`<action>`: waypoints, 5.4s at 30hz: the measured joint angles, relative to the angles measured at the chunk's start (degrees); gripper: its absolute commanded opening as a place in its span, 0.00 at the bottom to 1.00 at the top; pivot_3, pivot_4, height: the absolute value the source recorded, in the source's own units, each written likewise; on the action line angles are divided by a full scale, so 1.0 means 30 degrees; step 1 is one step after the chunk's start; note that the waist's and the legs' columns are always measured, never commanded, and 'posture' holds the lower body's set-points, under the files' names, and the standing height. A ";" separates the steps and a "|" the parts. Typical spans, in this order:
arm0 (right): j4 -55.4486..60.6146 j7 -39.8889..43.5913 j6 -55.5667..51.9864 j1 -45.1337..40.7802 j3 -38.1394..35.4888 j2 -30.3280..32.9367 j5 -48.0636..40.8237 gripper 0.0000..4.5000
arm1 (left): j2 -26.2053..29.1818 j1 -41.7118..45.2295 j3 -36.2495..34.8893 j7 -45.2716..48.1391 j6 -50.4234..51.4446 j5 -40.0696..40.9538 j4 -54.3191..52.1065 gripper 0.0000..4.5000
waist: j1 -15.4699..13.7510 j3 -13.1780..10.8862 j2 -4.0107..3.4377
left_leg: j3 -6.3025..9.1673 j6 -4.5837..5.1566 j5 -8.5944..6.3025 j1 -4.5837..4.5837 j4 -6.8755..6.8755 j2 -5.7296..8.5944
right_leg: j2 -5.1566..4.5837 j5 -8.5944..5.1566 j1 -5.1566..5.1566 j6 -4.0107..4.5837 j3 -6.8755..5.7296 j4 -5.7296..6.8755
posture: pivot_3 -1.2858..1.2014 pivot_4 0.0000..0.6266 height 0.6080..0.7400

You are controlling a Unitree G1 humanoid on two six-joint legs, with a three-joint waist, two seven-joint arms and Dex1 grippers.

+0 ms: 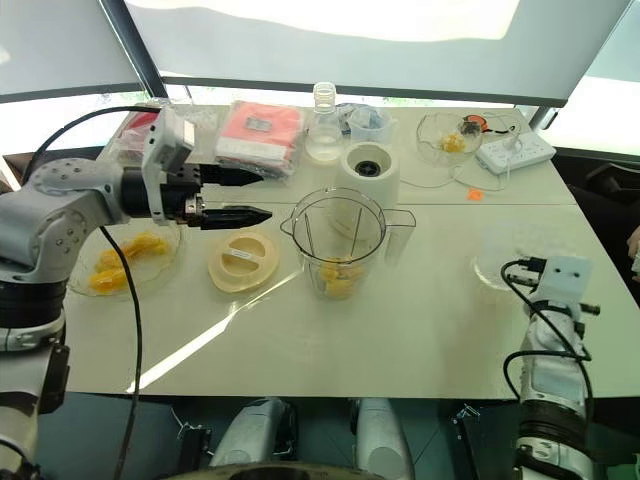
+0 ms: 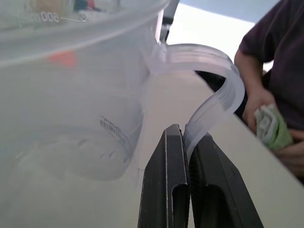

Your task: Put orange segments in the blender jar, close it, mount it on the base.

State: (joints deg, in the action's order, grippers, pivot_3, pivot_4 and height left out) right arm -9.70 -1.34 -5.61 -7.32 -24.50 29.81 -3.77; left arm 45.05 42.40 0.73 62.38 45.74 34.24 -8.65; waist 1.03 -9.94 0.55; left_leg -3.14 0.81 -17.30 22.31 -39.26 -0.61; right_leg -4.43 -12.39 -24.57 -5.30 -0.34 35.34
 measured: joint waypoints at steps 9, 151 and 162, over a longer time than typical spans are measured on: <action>0.7953 0.5255 -0.3993 -0.2208 0.0663 0.6093 -0.0418 0.01 | 0.0336 0.0010 0.0123 0.1027 -0.1433 -0.0596 0.1792 0.85 | -0.0098 -0.0021 0.0003 | 0.0013 0.0001 -0.0001 0.0007 0.0011 -0.0011 | 0.0059 -0.0002 -0.0010 0.0001 -0.0011 -0.0009 | 0.52 0.24 1.00; -0.3195 -0.4684 -0.1219 -0.0735 -0.4908 -0.4273 -0.0730 0.99 | -0.1926 -0.1204 0.0955 -0.0352 -0.1350 -0.1153 0.0551 0.85 | 0.0047 -0.0040 -0.0039 | -0.0006 -0.0007 0.0004 0.0008 0.0025 0.0000 | 0.0006 -0.0001 -0.0022 -0.0005 0.0012 0.0002 | 0.52 0.24 1.00; -0.0639 -0.5202 -0.1540 0.1436 -0.4207 -0.4285 -0.0672 0.99 | -0.2100 -0.1160 0.1037 -0.0167 -0.1606 -0.1392 0.0967 0.85 | -0.0008 -0.0039 -0.0039 | -0.0005 -0.0007 0.0004 0.0011 0.0028 -0.0001 | 0.0004 -0.0004 -0.0021 -0.0005 0.0014 -0.0007 | 0.52 0.24 1.00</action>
State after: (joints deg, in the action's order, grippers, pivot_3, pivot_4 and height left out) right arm -11.62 -16.95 -10.23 -3.01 -37.12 16.95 -5.79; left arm 38.75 38.92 3.84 61.88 40.92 30.07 -5.75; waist 1.00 -10.06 0.44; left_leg -3.16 0.79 -17.28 22.34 -39.18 -0.61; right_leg -4.41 -12.40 -24.63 -5.32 -0.30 35.32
